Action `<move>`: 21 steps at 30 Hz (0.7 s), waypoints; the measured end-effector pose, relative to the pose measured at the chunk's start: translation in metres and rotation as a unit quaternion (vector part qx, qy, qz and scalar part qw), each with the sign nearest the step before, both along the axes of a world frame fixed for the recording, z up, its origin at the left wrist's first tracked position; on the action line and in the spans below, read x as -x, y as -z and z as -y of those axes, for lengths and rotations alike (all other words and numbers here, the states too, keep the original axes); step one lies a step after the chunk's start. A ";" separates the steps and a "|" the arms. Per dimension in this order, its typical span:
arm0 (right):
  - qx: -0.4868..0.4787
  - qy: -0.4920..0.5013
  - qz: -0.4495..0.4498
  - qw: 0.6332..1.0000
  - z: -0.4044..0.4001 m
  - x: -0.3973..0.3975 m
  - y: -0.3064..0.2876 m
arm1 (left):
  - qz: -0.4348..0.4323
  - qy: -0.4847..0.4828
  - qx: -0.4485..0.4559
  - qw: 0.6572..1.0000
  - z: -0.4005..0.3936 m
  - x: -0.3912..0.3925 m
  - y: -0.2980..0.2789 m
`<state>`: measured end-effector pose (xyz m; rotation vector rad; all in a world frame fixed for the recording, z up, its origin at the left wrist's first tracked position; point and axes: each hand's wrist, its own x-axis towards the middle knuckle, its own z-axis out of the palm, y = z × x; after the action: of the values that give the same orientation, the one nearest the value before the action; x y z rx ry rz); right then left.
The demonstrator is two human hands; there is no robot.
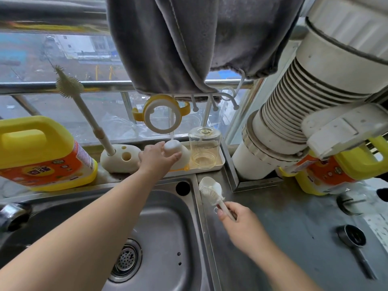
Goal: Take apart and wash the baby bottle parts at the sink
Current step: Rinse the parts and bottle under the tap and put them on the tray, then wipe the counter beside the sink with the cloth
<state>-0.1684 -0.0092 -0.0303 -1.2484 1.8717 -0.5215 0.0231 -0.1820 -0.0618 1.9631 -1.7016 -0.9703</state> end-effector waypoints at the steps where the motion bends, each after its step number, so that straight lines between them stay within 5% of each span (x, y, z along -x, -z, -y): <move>1: -0.001 0.000 -0.001 1.000 0.000 -0.001 -0.001 | -0.022 -0.006 -0.006 1.000 -0.003 -0.002 -0.002; 7: 0.005 -0.029 -0.012 1.000 0.004 -0.019 -0.015 | -0.098 -0.052 0.055 0.992 -0.051 -0.016 -0.028; 11: 0.019 -0.048 0.066 0.996 0.015 -0.047 -0.025 | -0.152 -0.027 0.070 0.986 -0.103 -0.032 -0.044; 21: 0.046 -0.142 0.115 0.982 0.067 -0.130 -0.055 | -0.122 0.012 0.046 0.991 -0.173 -0.114 -0.047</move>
<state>-0.0381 -0.0765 0.0250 -1.4238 1.4633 -0.5742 0.1373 -0.0095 -0.0147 1.6925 -1.6049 -1.0719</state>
